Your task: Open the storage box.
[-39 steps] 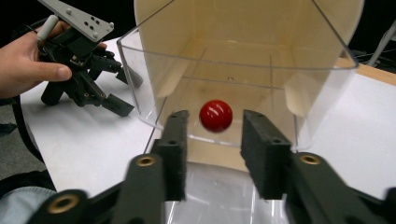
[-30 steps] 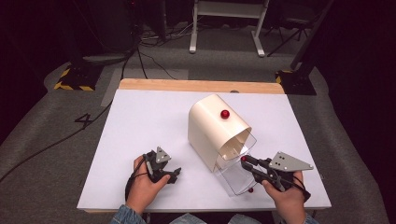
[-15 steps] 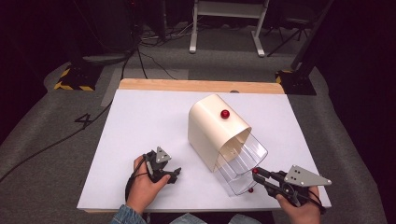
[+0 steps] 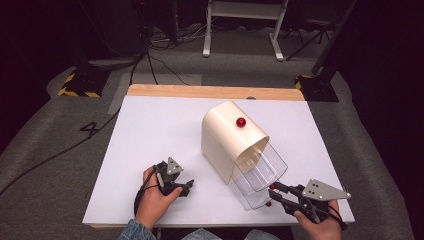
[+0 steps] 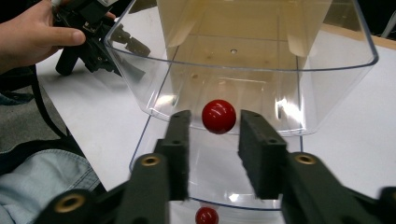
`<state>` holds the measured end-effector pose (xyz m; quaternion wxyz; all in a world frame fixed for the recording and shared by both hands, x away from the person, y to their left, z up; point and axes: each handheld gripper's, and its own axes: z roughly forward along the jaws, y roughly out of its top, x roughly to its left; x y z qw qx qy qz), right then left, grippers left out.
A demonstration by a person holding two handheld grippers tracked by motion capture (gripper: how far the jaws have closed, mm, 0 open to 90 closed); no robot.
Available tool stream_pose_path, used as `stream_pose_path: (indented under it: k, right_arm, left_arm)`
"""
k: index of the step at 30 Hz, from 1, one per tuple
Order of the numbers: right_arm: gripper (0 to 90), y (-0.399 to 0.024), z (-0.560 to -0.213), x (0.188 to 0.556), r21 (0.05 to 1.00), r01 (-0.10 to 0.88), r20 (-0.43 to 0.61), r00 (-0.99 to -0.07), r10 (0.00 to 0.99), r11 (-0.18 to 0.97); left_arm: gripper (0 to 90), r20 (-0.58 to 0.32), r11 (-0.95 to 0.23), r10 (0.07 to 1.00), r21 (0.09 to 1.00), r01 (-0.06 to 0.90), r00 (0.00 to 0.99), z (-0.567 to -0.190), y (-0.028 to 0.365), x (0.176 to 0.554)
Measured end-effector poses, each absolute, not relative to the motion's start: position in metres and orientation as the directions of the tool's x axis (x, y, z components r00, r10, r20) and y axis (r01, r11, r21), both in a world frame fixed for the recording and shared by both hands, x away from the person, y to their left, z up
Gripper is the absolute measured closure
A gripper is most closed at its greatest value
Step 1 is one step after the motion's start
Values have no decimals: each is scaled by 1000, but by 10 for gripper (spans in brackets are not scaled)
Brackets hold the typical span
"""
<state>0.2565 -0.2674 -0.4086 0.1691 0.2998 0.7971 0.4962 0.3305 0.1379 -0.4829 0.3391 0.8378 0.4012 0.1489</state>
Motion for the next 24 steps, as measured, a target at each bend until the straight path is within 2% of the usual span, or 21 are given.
stream_pose_path:
  k: [4,13,18,24]
  right_arm:
    - [547,-273,-402,255,904,292,21,-760,650,313]
    - [493,-306,-385,261,913,279,4,-733,680,297]
    - [453,-328,-384,279,904,300,-7,-701,713,304]
    - [347,-355,-392,304,880,353,-9,-656,755,318]
  left_arm:
    - [204,-23,-448,773,687,572,634,-483,138,331]
    - [230,-20,-448,773,690,568,634,-482,141,329]
    - [234,10,-456,789,679,575,614,-479,154,326]
    - [239,11,-433,811,683,588,585,-476,178,321]
